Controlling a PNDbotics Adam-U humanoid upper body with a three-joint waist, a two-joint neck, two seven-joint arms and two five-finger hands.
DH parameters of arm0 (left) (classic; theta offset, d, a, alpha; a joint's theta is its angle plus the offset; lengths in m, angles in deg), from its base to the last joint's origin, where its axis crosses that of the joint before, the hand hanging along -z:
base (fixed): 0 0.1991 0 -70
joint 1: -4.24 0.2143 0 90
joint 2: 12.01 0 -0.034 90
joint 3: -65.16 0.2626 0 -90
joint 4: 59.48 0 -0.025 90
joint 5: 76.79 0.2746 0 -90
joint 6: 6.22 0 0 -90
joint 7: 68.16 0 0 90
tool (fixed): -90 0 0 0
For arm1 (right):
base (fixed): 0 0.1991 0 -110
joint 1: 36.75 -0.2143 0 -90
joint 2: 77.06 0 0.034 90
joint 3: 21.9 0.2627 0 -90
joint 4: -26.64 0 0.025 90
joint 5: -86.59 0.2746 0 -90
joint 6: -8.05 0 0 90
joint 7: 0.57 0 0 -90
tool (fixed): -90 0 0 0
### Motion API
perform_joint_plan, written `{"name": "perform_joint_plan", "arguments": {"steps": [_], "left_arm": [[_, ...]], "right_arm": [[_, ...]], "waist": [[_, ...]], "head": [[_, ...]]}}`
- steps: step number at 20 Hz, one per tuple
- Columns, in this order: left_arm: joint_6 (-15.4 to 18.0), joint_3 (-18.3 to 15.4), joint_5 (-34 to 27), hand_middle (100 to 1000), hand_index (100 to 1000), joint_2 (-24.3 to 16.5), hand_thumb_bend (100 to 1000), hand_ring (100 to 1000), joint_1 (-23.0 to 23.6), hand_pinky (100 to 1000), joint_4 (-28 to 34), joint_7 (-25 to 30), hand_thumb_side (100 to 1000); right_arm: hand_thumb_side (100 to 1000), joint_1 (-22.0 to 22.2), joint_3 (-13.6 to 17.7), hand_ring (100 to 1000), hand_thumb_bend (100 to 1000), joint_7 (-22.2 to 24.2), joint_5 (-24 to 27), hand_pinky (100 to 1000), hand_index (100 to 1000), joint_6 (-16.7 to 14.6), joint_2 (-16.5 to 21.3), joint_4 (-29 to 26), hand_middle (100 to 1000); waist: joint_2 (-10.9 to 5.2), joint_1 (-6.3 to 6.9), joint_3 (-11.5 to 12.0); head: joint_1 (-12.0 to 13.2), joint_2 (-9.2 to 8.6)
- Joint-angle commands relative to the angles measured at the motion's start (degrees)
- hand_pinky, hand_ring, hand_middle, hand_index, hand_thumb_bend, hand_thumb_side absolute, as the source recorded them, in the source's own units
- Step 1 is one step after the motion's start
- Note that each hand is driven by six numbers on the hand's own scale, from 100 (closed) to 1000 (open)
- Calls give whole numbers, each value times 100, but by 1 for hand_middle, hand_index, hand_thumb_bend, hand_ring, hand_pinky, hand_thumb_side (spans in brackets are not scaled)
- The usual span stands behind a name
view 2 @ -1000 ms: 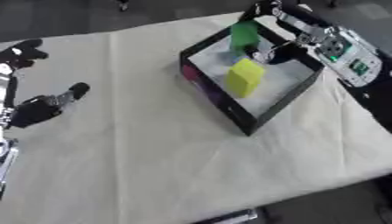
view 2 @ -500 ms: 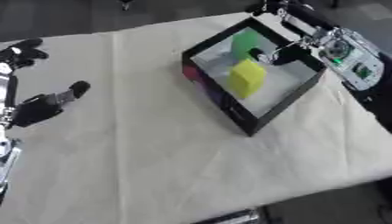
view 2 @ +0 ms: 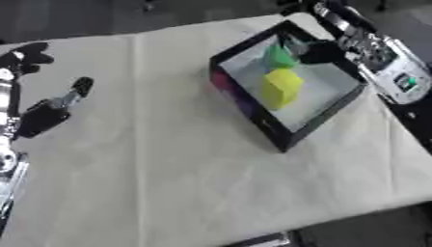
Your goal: Pick up the objects with one hand, pass them to the other hand, and then place them into the box on the other side of the table.
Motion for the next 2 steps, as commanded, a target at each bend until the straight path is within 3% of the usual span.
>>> {"name": "perform_joint_plan", "arguments": {"steps": [1, 2], "left_arm": [[-135, -260, -323, 677, 812, -341, 458, 764, -17, 787, 383, -213, 638], [-213, -467, -487, 682, 813, -559, 456, 764, 87, 786, 482, -326, 635]], "right_arm": [[582, 10, 405, 886, 100, 221, 1252, 1000, 1000, 513, 79, -707, 917], [582, 112, 471, 887, 100, 281, 1589, 1000, 1000, 581, 7, -872, 919]], "waist": [[-164, 37, -13], [-211, 30, 15]], "head": [[167, -12], [205, -12]]}}
